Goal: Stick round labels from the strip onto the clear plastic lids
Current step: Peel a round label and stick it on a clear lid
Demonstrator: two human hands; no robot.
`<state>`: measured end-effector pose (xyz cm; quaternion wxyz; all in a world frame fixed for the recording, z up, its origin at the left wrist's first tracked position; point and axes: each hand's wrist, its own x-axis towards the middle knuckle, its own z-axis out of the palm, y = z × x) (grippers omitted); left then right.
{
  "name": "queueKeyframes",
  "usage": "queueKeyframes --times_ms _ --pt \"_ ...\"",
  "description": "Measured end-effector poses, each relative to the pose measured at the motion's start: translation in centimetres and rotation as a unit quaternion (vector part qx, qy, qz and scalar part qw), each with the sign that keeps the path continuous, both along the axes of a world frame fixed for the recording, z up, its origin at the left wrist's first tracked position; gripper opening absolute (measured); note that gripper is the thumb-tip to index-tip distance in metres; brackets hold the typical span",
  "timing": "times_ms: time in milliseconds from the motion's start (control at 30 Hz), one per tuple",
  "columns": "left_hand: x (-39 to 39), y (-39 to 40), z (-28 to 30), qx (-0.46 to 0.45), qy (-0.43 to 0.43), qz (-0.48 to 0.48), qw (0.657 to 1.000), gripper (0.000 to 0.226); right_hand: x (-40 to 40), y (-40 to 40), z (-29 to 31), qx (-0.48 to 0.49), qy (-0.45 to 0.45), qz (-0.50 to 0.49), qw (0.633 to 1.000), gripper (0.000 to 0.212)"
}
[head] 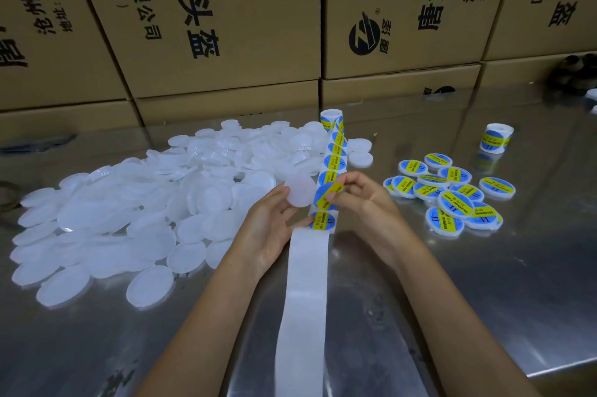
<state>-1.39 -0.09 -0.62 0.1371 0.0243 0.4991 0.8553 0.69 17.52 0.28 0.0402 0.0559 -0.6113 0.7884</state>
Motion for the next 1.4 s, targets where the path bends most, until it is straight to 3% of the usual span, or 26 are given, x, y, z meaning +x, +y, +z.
queueKeyframes --times_ms 367,500,633,1100,1400 --pt "0.8 0.8 0.3 0.040 0.013 -0.054 0.998 0.034 0.0 -1.6 0.0 0.012 0.019 -0.072 0.997 0.028" --pt "1.0 1.1 0.3 0.047 0.016 -0.066 0.997 0.034 0.2 -2.0 0.0 0.073 0.050 -0.093 0.992 0.029" --pt "1.2 1.3 0.3 0.053 0.018 -0.067 0.996 0.033 0.0 -2.2 -0.2 0.117 0.069 -0.106 0.985 0.033" --pt "1.6 1.7 0.6 0.037 0.024 -0.063 0.997 0.034 -0.2 -2.3 -0.7 0.135 0.092 -0.126 0.978 0.035" --pt "1.7 1.7 0.6 0.032 0.031 -0.058 0.997 0.034 -0.5 -2.3 -1.3 0.170 0.071 -0.156 0.970 0.032"
